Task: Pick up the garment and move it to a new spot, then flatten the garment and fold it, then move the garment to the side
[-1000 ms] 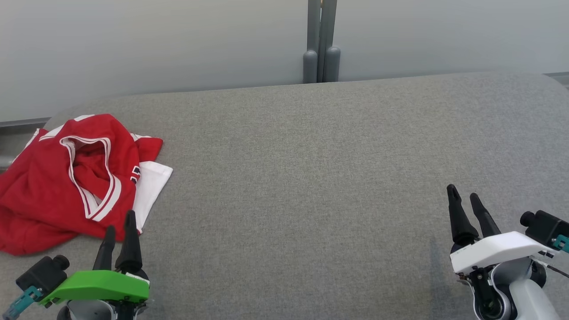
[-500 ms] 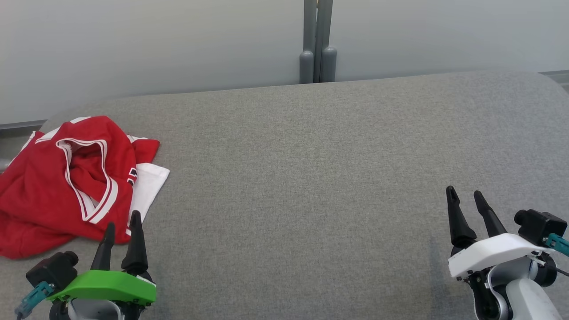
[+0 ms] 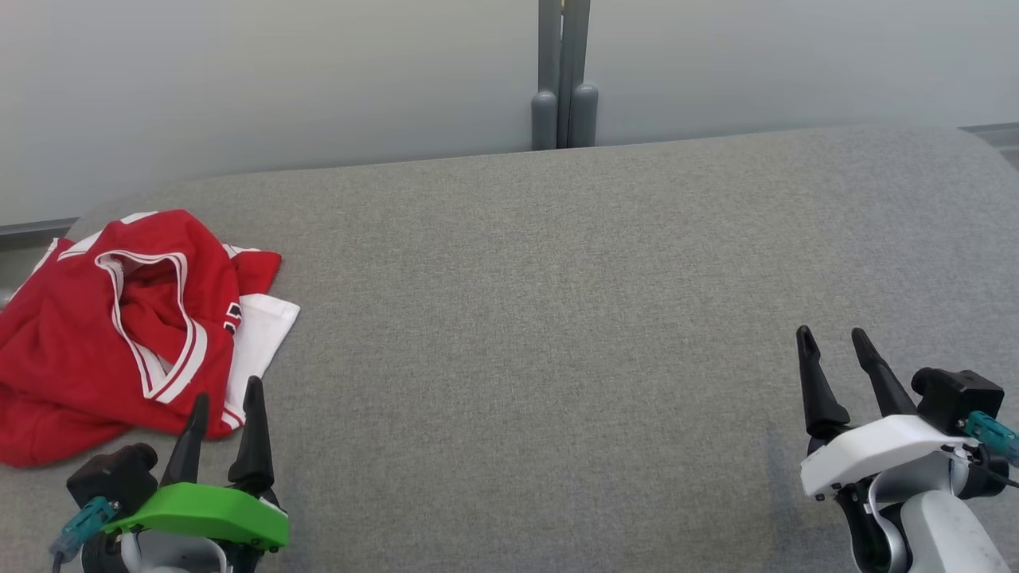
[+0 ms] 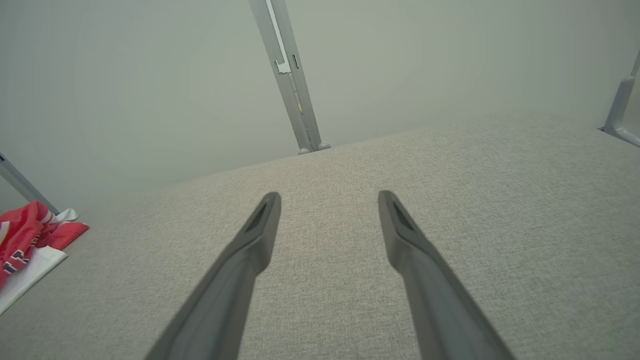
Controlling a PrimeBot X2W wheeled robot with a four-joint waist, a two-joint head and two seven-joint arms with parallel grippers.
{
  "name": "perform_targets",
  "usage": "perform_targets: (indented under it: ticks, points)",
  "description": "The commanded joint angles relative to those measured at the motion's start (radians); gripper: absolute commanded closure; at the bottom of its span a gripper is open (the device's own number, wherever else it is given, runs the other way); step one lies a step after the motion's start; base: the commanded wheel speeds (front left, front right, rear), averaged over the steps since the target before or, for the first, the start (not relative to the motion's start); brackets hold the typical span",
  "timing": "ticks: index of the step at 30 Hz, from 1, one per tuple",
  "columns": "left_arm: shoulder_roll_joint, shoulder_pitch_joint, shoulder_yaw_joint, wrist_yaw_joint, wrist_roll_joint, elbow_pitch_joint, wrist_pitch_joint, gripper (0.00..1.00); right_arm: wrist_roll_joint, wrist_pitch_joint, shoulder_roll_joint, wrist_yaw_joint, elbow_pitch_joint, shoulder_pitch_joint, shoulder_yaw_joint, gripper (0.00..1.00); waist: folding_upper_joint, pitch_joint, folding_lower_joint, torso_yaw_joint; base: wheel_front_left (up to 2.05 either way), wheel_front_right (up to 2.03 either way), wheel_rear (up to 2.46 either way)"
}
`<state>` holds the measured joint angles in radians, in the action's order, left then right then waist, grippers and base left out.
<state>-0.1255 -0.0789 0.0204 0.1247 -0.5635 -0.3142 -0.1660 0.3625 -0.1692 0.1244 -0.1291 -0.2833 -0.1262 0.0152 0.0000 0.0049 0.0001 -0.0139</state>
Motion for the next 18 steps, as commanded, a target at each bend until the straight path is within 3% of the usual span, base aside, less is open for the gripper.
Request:
perform_targets:
  ticks: [1, 18]
  points:
    - [-0.013, -0.024, 0.003, 0.007, 0.02, 0.003, -0.009, 0.0, -0.023, -0.008, 0.009, -0.002, 0.005, -0.016, -0.003, 0.0, 0.0, 0.001, -0.0001, 0.0, 0.0, 0.0, 0.0]
    - [-0.036, -0.035, 0.038, 0.007, 0.117, -0.052, -0.05, 0.0, -0.162, -0.049, 0.015, -0.002, -0.005, -0.018, 0.002, 0.0, 0.0, 0.004, -0.0001, 0.002, 0.0, 0.0, 0.0]
